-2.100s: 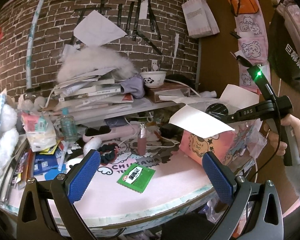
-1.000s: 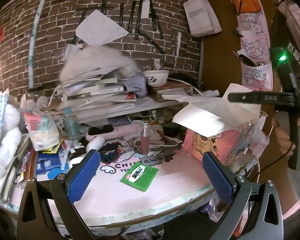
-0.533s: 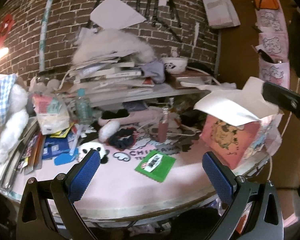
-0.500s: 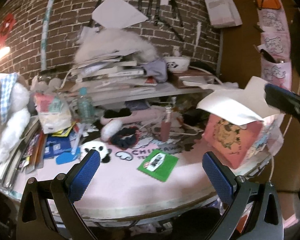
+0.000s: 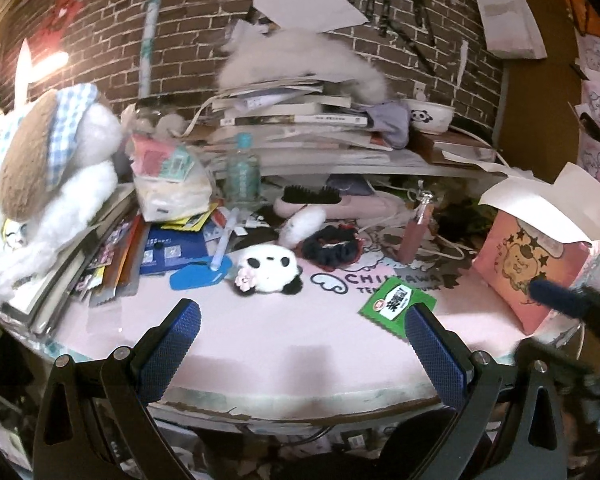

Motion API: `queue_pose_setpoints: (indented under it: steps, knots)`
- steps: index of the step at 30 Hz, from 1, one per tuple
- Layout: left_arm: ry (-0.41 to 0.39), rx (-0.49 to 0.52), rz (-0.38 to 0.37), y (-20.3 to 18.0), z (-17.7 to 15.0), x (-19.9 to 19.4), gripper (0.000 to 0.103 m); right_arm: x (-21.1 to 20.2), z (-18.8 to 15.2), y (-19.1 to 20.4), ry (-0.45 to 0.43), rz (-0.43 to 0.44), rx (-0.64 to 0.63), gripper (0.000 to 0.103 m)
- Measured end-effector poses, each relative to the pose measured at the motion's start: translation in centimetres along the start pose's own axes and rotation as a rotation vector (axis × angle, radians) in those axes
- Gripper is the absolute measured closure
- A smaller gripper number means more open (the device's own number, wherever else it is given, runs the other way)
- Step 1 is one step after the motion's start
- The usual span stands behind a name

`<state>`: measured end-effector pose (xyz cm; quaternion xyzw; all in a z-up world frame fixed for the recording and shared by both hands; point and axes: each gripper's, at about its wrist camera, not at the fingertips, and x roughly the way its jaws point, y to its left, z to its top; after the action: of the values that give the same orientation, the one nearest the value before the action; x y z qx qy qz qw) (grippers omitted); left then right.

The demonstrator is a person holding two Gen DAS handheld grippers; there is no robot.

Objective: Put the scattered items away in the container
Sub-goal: 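Move the right gripper to the green snack packet and close on it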

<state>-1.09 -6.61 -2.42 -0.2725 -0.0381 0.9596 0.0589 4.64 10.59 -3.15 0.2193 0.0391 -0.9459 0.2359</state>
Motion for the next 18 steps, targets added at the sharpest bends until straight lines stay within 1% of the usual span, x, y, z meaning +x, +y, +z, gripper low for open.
queue_pose_setpoints:
  steps: [4,7,10,18]
  knots:
    - [0.005,0.005,0.014,0.2,-0.3,0.2,0.001,3.5,-0.5,-0.6,0.060,0.021,0.028,0.032]
    - [0.004,0.003,0.011,0.3,-0.4,0.2,0.001,5.9,-0.6,-1.2,0.096,0.011,0.041,0.032]
    - [0.001,0.008,0.015,0.3,-0.4,0.2,0.001,7.6,-0.3,-1.3,0.109,-0.004,0.029,0.032]
    - [-0.009,0.001,0.006,1.0,-0.7,0.3,0.001,10.5,-0.2,-1.3,0.163,-0.037,-0.021,0.031]
